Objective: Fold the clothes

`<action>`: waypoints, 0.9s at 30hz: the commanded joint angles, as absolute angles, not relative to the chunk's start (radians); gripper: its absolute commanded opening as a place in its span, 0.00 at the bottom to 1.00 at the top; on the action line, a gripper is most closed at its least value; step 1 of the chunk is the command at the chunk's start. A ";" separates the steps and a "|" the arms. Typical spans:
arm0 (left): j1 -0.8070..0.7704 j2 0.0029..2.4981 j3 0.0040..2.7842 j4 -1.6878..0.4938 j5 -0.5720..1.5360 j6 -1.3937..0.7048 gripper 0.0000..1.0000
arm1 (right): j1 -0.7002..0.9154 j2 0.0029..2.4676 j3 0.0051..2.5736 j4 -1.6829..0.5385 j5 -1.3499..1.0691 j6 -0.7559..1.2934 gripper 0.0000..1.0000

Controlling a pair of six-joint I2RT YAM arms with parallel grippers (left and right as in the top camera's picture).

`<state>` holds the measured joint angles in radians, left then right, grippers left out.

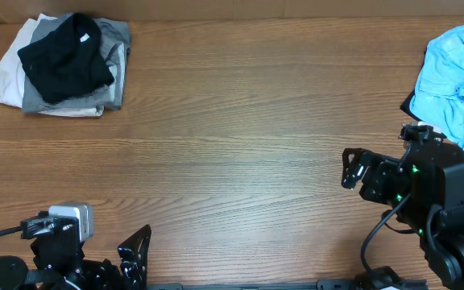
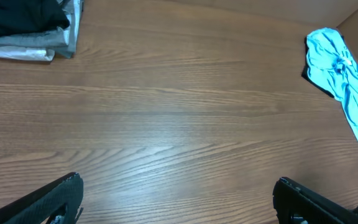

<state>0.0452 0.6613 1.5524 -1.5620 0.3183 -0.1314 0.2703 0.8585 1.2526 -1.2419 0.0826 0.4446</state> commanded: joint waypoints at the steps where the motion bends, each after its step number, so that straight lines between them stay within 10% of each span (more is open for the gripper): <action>1: 0.039 0.659 1.547 -1.564 0.311 -0.119 1.00 | 0.275 0.868 1.252 -1.245 0.073 0.450 1.00; 27: 0.039 0.659 1.547 -1.566 0.311 -0.119 1.00 | 0.201 0.807 1.101 -1.074 0.053 0.353 1.00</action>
